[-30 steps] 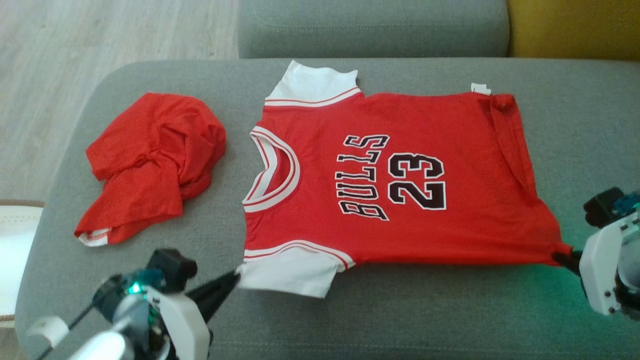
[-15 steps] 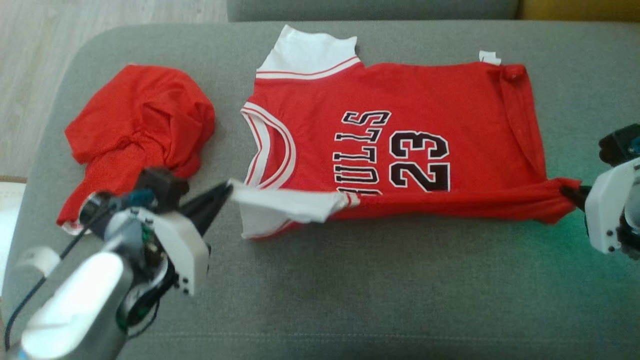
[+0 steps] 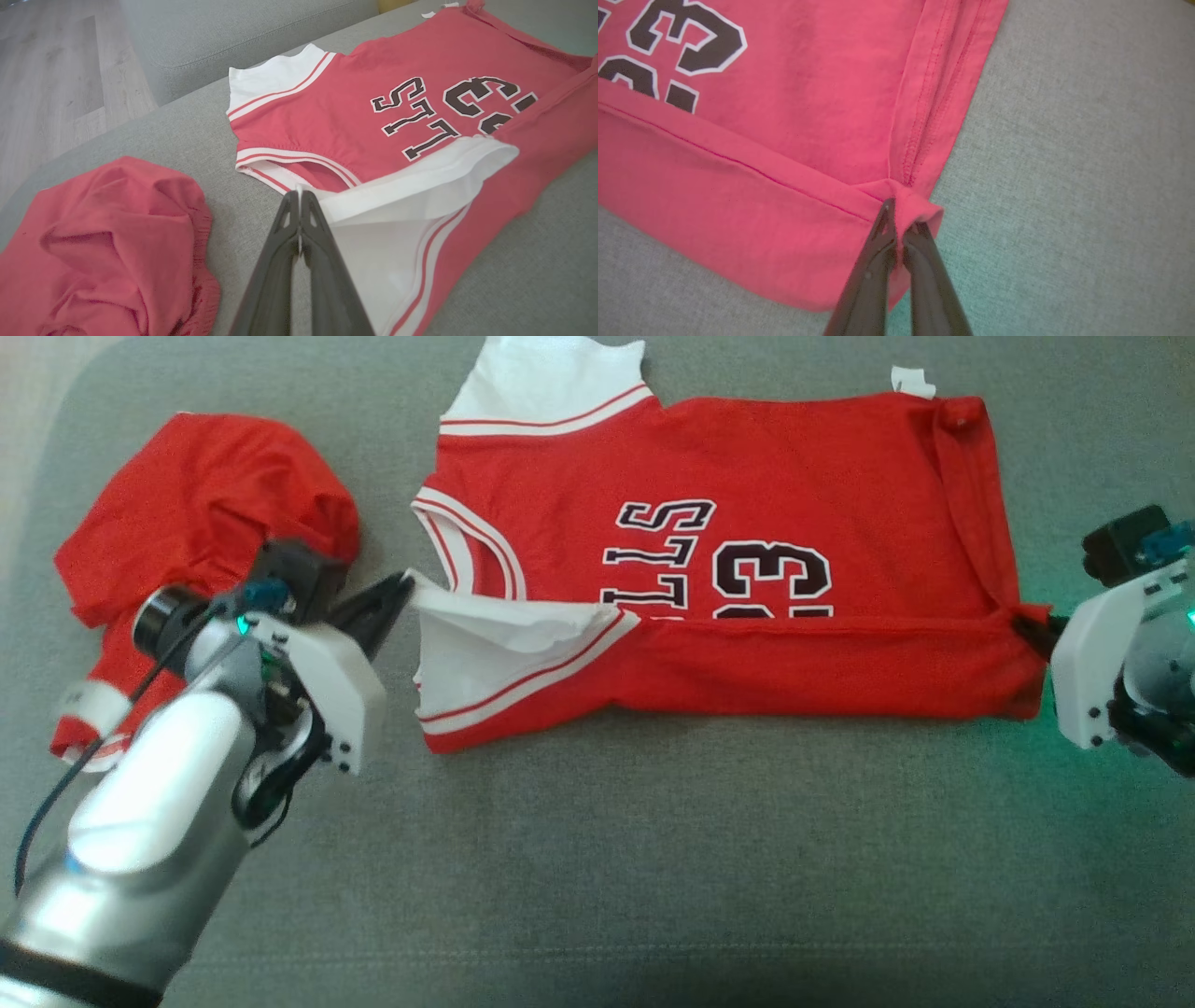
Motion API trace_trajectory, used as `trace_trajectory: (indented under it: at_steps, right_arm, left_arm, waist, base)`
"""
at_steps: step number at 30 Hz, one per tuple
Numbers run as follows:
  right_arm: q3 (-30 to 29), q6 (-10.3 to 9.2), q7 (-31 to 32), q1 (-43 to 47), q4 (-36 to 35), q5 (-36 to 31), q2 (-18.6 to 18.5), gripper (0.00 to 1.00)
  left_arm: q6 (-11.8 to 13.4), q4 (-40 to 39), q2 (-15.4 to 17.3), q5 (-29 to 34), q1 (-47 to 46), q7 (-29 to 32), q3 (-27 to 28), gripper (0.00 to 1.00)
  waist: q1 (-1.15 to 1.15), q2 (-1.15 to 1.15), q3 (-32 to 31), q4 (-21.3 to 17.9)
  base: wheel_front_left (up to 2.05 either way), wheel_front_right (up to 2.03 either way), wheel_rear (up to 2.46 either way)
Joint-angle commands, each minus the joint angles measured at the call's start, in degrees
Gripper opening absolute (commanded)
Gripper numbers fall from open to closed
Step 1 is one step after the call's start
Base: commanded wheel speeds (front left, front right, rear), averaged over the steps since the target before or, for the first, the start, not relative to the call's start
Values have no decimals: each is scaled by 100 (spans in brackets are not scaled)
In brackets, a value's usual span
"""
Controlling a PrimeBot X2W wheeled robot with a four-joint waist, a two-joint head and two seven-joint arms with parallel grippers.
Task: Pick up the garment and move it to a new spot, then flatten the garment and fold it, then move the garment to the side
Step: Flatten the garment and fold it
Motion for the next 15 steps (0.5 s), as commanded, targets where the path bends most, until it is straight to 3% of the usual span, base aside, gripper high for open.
trace_trajectory:
  at_steps: [1,7,8,9,10,15]
  right_arm:
    - [-2,-4,-99,-80,-56,-50,-106,0]
    - [51,-4,-342,-289,135,-82,109,0]
    - [38,-4,-431,-315,178,-88,147,22]
    - [32,-4,-505,-326,210,-71,193,100]
    - [28,-4,-558,-327,231,-26,242,100]
    - [-54,-4,-1124,-326,390,15,319,100]
  left_arm:
    - [-13,-105,157,47,-388,-51,220,0]
    - [-47,529,-8,113,-880,-244,67,0]
    - [-43,644,-43,133,-946,-304,62,0]
    - [-31,762,-71,177,-1004,-375,45,68]
    - [-4,878,-100,218,-1049,-450,34,100]
    - [257,1292,-300,234,-1163,-935,154,100]
  waist:
    - [0,0,53,-46]
    - [0,0,206,-200]
    - [0,0,218,-221]
    - [0,0,224,-242]
    - [0,0,224,-264]
    - [0,0,155,-324]
  base:
    - [0,0,0]
    - [0,0,0]
    - [0,0,0]
    - [0,0,0]
    - [0,0,0]
    - [0,0,0]
